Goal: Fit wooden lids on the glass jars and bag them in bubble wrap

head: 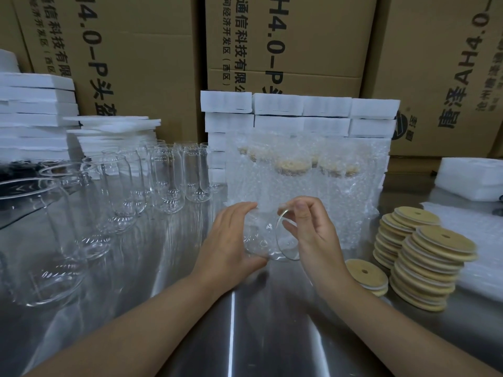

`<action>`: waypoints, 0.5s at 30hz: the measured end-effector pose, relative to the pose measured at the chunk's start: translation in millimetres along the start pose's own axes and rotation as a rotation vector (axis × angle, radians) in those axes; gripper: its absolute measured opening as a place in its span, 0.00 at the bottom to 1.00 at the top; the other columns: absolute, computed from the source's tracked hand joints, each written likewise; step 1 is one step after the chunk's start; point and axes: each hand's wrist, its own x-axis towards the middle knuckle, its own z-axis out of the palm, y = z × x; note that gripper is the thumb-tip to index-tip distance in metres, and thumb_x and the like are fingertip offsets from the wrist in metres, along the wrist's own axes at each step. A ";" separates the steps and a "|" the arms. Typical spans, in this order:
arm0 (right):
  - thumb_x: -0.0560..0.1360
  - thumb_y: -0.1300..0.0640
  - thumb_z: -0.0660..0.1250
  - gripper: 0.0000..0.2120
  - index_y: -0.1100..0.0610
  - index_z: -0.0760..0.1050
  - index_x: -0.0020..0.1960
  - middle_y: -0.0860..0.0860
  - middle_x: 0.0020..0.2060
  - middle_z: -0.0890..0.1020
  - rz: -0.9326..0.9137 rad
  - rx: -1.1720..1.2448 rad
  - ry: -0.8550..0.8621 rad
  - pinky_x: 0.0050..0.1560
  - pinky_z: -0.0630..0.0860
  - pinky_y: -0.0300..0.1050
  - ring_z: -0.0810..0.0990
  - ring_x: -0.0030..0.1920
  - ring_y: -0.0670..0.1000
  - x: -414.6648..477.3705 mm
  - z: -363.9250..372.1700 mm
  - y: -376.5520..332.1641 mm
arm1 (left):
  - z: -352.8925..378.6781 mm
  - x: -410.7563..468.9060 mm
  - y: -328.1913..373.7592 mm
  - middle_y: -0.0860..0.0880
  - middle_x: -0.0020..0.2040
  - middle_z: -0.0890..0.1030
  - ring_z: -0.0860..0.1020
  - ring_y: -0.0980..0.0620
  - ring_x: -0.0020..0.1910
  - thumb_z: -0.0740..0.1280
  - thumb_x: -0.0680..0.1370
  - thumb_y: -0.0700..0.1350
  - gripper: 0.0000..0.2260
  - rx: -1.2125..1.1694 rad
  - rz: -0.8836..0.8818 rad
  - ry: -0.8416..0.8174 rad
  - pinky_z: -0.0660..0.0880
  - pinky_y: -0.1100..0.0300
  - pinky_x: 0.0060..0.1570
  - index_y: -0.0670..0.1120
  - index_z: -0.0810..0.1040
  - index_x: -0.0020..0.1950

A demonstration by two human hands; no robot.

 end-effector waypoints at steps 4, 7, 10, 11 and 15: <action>0.76 0.46 0.57 0.13 0.51 0.76 0.47 0.51 0.47 0.82 0.049 0.088 0.005 0.56 0.77 0.41 0.81 0.50 0.42 4.0 0.7 -2.5 | 2.3 2.0 -2.7 0.57 0.62 0.67 0.65 0.60 0.63 0.81 0.62 0.48 0.40 -0.014 -0.022 0.010 0.51 0.81 0.62 0.44 0.68 0.70; 0.82 0.54 0.54 0.12 0.53 0.76 0.48 0.48 0.45 0.83 0.082 0.122 0.011 0.59 0.76 0.39 0.81 0.49 0.40 4.7 0.8 -3.3 | 3.5 1.9 -3.9 0.57 0.63 0.67 0.65 0.60 0.63 0.80 0.62 0.50 0.40 -0.032 -0.050 0.021 0.53 0.81 0.62 0.45 0.68 0.71; 0.82 0.55 0.53 0.12 0.53 0.75 0.50 0.45 0.45 0.83 0.089 0.150 0.010 0.59 0.76 0.37 0.81 0.51 0.41 3.5 0.5 -4.8 | 3.4 2.9 -3.9 0.55 0.64 0.70 0.69 0.55 0.65 0.81 0.62 0.48 0.40 -0.089 -0.092 0.034 0.62 0.69 0.65 0.46 0.68 0.70; 0.82 0.55 0.53 0.12 0.54 0.75 0.50 0.45 0.46 0.83 0.087 0.149 0.003 0.59 0.76 0.37 0.81 0.53 0.41 2.9 0.0 -5.3 | 3.3 3.4 -3.4 0.54 0.64 0.71 0.71 0.53 0.64 0.81 0.61 0.47 0.40 -0.110 -0.107 0.035 0.66 0.63 0.65 0.46 0.69 0.70; 0.82 0.57 0.53 0.11 0.52 0.74 0.53 0.45 0.51 0.82 0.070 0.137 -0.022 0.61 0.75 0.41 0.79 0.57 0.43 -0.8 -0.7 -7.1 | 3.0 3.2 -4.0 0.52 0.63 0.73 0.72 0.52 0.63 0.82 0.61 0.47 0.40 -0.155 -0.146 0.063 0.70 0.55 0.64 0.48 0.68 0.69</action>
